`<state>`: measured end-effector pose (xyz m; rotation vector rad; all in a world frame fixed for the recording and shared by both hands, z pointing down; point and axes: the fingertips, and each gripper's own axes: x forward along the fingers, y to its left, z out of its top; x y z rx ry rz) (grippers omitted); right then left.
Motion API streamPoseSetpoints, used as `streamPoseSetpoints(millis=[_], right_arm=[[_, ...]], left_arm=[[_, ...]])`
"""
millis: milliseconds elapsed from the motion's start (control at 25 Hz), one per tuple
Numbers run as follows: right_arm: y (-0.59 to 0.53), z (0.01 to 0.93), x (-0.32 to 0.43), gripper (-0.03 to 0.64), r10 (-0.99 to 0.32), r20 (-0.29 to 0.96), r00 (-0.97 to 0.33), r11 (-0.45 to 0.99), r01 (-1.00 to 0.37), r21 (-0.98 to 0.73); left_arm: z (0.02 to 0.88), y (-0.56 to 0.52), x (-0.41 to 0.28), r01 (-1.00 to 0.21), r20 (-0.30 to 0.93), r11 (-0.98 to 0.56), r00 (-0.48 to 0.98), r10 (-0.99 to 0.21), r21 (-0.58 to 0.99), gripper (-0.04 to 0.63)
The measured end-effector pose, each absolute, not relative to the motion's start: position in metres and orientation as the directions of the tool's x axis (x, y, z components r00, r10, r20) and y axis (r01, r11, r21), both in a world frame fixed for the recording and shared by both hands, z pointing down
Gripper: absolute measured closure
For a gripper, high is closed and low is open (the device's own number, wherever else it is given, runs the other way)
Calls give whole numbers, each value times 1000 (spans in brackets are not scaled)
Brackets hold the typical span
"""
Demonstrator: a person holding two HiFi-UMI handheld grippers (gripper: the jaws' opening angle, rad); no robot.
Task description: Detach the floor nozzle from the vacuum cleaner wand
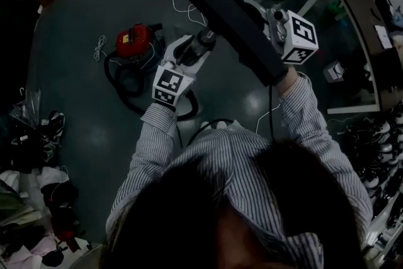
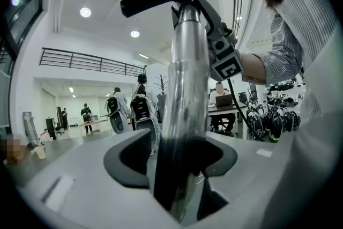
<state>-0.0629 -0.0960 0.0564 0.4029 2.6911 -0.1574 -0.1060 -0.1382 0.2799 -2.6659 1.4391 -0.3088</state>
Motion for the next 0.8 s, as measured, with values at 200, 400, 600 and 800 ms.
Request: streamPoseSetpoints(millis=[200, 400, 600, 800], right_arm=[[-91, 60, -66, 436, 219, -427, -877, 958, 277, -77], [-88, 68, -71, 437, 158, -325, -932, 986, 169, -6], [-80, 75, -69, 437, 151, -271, -951, 988, 151, 23], [-77, 70, -63, 437, 209, -307, -928, 974, 224, -15]], left_arm=[[284, -143, -85, -773, 182, -564, 534, -826, -292, 507], [298, -134, -87, -782, 196, -564, 529, -826, -266, 508], [304, -123, -79, -781, 181, -577, 548, -816, -236, 506], [299, -120, -73, -751, 166, -615, 592, -788, -242, 506]])
